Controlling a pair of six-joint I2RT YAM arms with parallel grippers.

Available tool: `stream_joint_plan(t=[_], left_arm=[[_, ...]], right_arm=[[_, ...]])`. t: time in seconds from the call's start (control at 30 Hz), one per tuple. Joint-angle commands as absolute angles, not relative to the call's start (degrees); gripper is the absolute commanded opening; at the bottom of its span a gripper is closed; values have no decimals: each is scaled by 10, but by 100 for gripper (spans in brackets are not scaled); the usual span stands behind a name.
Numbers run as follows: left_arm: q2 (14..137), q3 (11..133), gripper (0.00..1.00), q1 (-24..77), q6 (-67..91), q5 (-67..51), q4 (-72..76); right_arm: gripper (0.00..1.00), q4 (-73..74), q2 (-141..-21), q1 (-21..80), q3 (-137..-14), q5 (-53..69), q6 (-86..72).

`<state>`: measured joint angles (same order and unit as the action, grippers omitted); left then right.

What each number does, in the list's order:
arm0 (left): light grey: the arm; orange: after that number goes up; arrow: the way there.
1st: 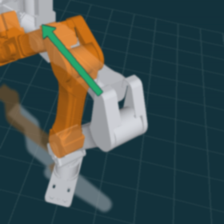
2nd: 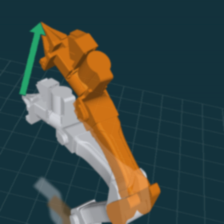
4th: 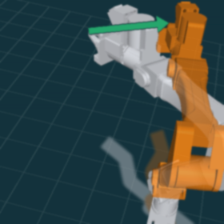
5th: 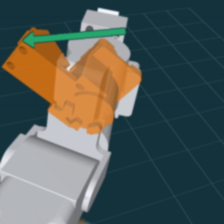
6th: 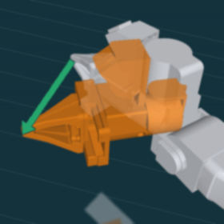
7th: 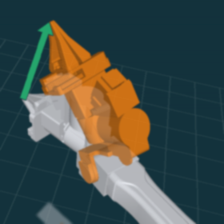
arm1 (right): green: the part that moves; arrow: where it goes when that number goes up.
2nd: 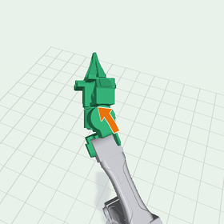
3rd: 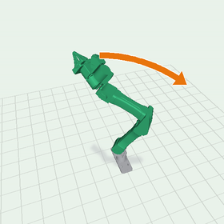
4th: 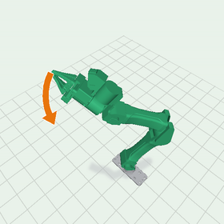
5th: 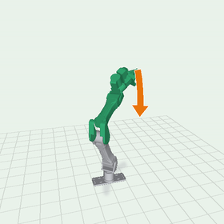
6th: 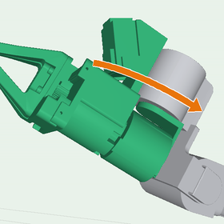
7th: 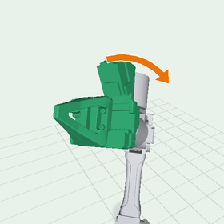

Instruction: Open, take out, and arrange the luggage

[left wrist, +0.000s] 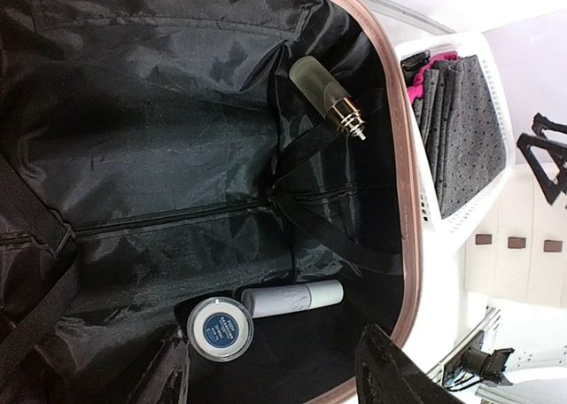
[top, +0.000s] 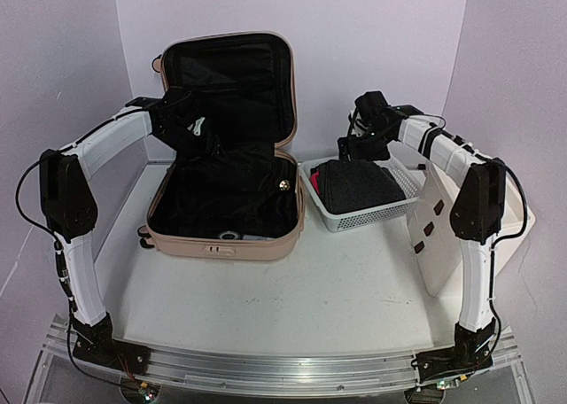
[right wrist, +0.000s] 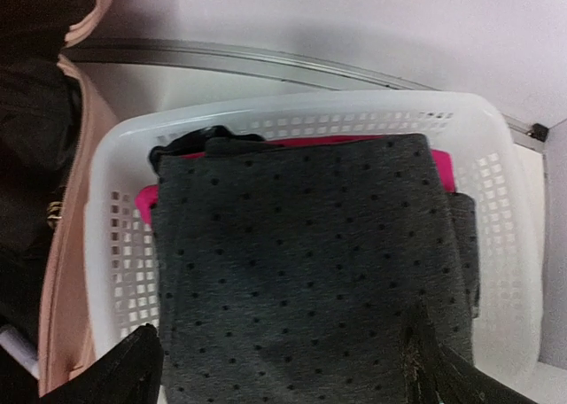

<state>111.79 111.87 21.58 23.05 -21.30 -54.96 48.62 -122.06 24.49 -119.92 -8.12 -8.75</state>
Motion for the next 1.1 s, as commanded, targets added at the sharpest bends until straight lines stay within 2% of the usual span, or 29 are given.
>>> stream_joint_plan(t=[0.0, 0.07, 0.27, 0.43, 0.57, 0.77, 0.93, 1.0, 1.07], left_arm=[[1080, 1109, 66, 214, 230, -215, -530], [1076, 1103, 67, 214, 227, -209, -531], [1064, 1081, 71, 214, 223, -203, -530], [1051, 1058, 72, 214, 223, -203, -529], [1044, 1041, 73, 214, 221, -215, -528], [1019, 1002, 76, 214, 215, -217, -526], [1014, 989, 76, 214, 213, -225, -519], [1019, 988, 76, 214, 213, -233, -514], [1027, 991, 76, 214, 210, -242, -511]], right_arm=[[94, 472, -1218, 262, -1210, -6, -145], [98, 473, -1213, 266, -1201, 22, -161], [98, 506, -1177, 268, -1163, 59, -195], [98, 535, -1123, 268, -1115, 93, -165], [98, 558, -1122, 278, -1122, 111, -149], [98, 613, -1080, 284, -1131, 7, -163], [98, 732, -1030, 275, -1139, -181, -145], [98, 757, -1011, 265, -1134, -194, -120], [97, 758, -1008, 262, -1134, -139, -79]])
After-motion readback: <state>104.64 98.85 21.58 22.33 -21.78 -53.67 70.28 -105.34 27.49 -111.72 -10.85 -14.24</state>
